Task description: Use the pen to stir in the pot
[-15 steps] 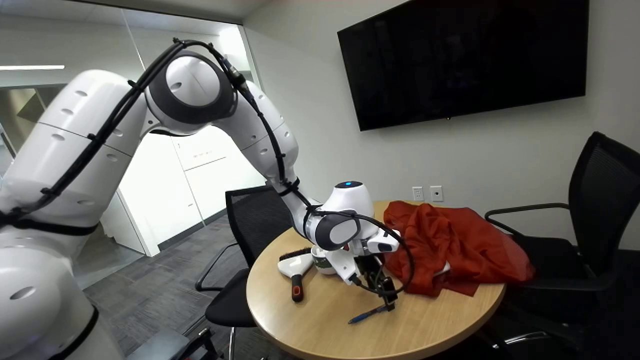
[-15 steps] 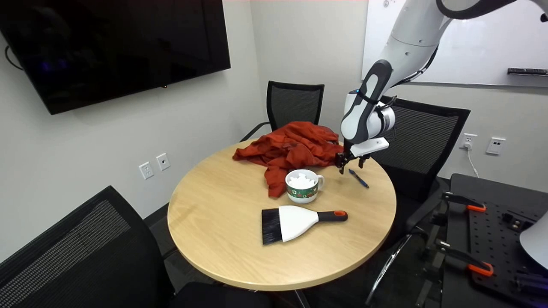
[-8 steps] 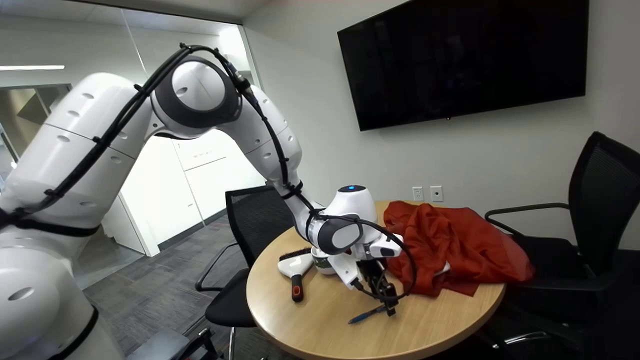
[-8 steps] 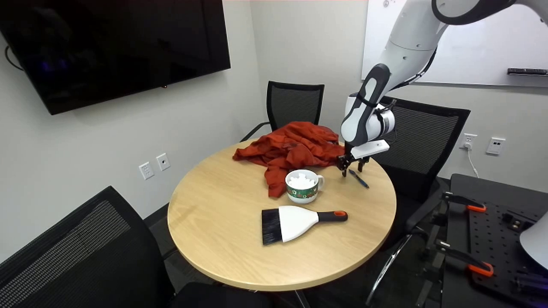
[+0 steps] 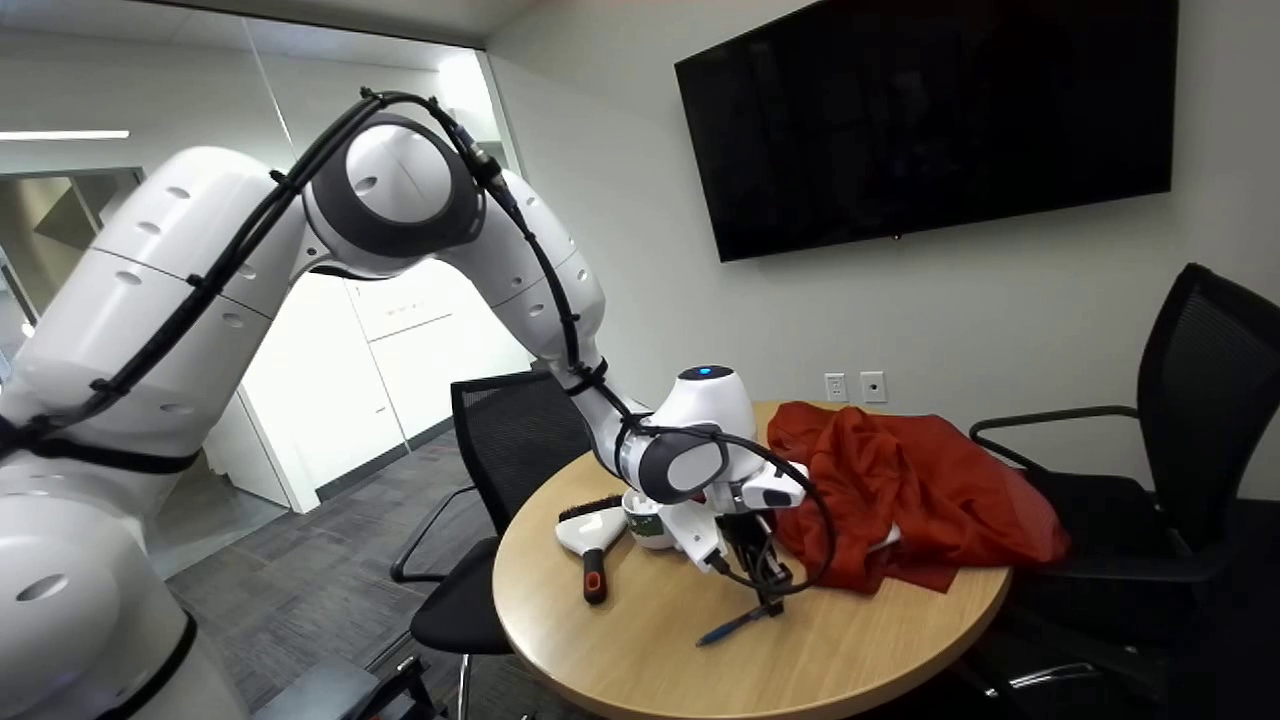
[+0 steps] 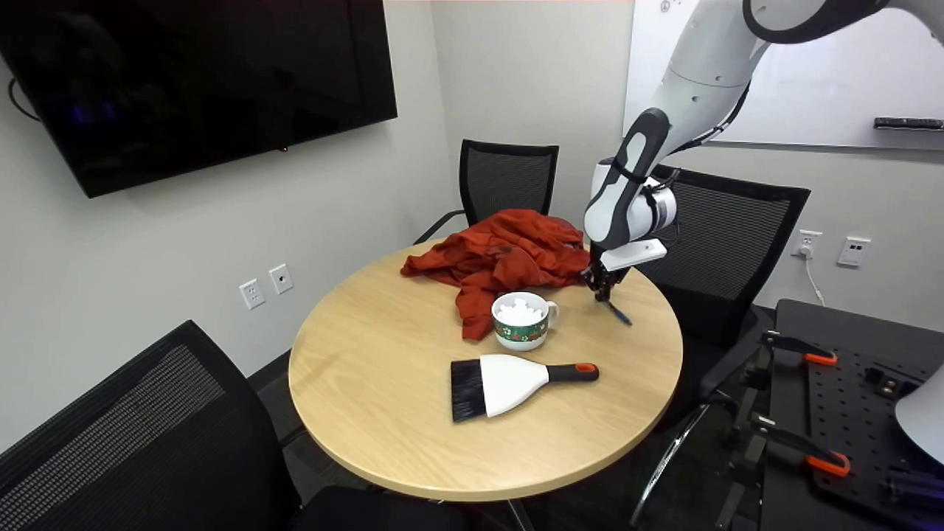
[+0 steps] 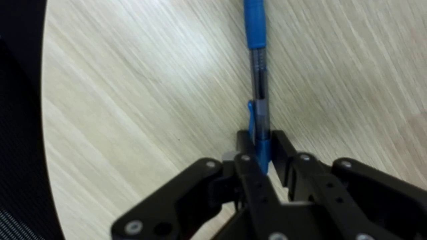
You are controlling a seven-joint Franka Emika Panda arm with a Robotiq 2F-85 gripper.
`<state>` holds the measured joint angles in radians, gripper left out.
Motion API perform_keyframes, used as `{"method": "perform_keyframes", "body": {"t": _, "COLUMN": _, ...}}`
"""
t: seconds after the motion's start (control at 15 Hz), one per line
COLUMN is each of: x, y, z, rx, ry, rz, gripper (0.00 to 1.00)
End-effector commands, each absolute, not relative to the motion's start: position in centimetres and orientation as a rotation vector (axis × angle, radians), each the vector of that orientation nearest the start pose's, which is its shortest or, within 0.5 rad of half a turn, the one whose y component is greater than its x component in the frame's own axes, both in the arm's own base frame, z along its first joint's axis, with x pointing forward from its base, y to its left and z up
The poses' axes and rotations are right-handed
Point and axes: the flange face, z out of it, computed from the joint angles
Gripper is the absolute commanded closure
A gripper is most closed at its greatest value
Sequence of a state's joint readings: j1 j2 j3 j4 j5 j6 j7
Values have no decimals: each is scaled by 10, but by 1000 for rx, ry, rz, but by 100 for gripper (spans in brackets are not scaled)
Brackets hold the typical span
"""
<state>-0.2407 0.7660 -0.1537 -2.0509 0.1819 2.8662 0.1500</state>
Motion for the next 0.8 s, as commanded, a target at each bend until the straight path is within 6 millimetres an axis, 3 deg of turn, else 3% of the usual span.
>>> {"method": "perform_keyframes", "body": {"t": 0.0, "x": 526, "y": -232, "z": 73, "rx": -2996, "ry": 1099, "rz": -61, "gripper": 99}}
{"method": "perform_keyframes", "body": {"t": 0.2, "x": 515, "y": -221, "z": 101, "rx": -2982, "ry": 1063, "rz": -102, "gripper": 96}}
{"method": "perform_keyframes", "body": {"t": 0.73, "x": 495, "y": -172, "z": 213, "rx": -2960, "ry": 1014, "rz": -340, "gripper": 96}}
